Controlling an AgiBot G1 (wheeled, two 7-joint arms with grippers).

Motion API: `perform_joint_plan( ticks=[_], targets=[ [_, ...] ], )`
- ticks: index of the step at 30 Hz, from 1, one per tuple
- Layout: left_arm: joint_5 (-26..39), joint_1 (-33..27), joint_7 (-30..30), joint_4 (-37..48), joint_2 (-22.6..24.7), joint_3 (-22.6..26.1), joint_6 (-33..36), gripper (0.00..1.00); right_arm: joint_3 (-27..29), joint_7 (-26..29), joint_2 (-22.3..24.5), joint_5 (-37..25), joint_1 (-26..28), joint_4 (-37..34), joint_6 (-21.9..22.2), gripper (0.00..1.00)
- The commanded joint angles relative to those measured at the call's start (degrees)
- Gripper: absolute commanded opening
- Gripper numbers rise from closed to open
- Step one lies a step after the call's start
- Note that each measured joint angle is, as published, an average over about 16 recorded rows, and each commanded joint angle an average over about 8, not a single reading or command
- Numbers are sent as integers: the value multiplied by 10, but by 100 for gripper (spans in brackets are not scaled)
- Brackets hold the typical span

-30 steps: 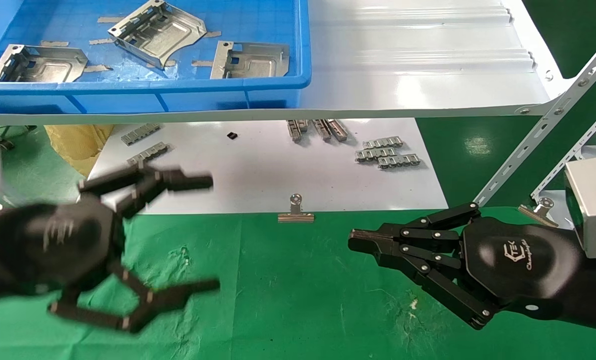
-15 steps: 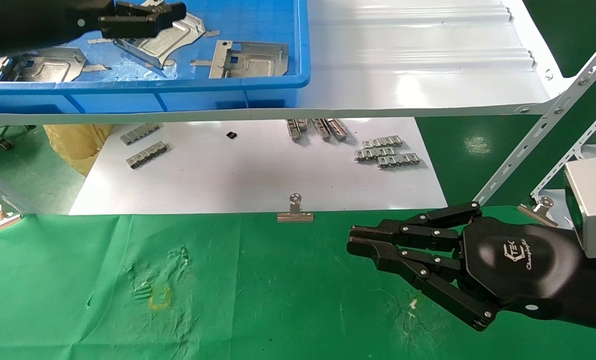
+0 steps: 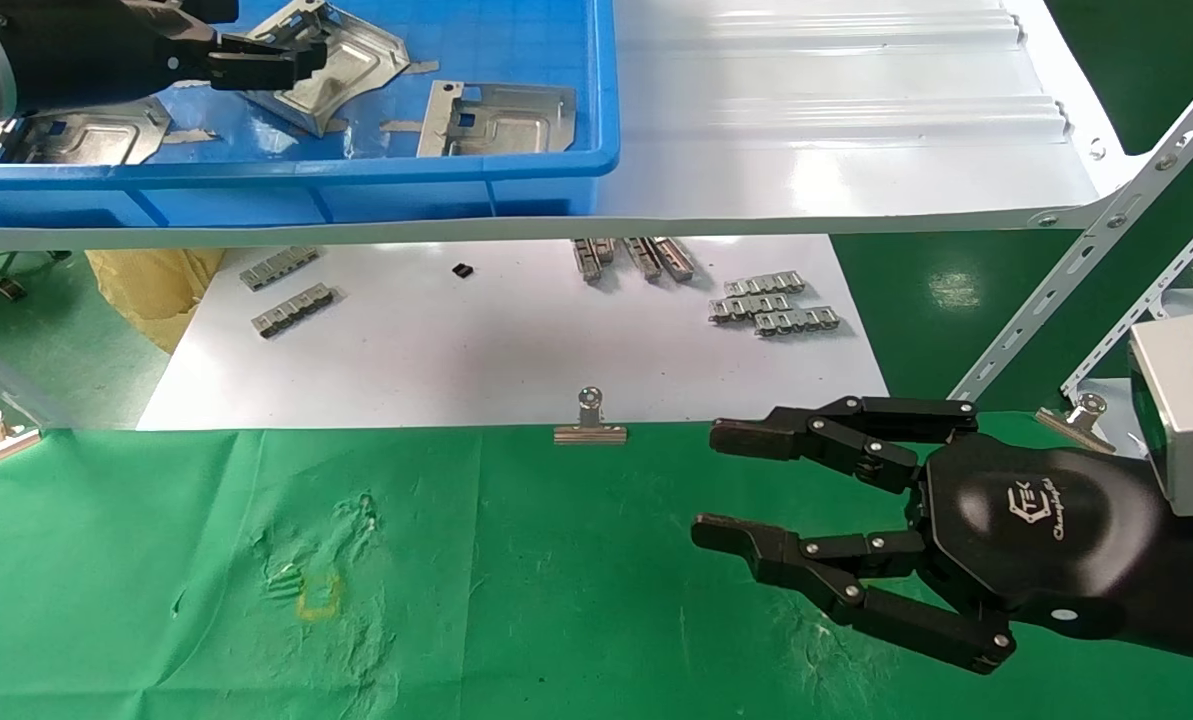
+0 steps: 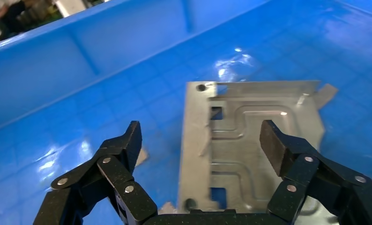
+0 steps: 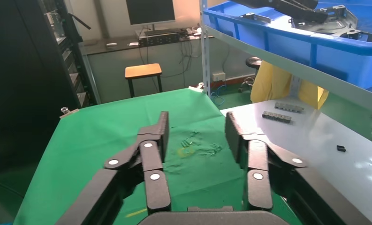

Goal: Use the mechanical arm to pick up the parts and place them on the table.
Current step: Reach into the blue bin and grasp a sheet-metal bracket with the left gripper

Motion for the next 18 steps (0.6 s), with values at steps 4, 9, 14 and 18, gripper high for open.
perform_joint_plan(
  ticks=[4, 9, 14, 18],
  targets=[
    [5, -9, -4, 25, 5, 3, -18, 0, 0, 0, 0, 0, 0, 0, 0, 100],
    [4, -11, -1, 33, 5, 2, -30, 0, 0, 0, 0, 0, 0, 0, 0, 100],
    [3, -12, -1, 38, 5, 1, -40, 0, 0, 0, 0, 0, 0, 0, 0, 100],
    [2, -11, -1, 41, 6, 1, -48, 0, 0, 0, 0, 0, 0, 0, 0, 100]
  ],
)
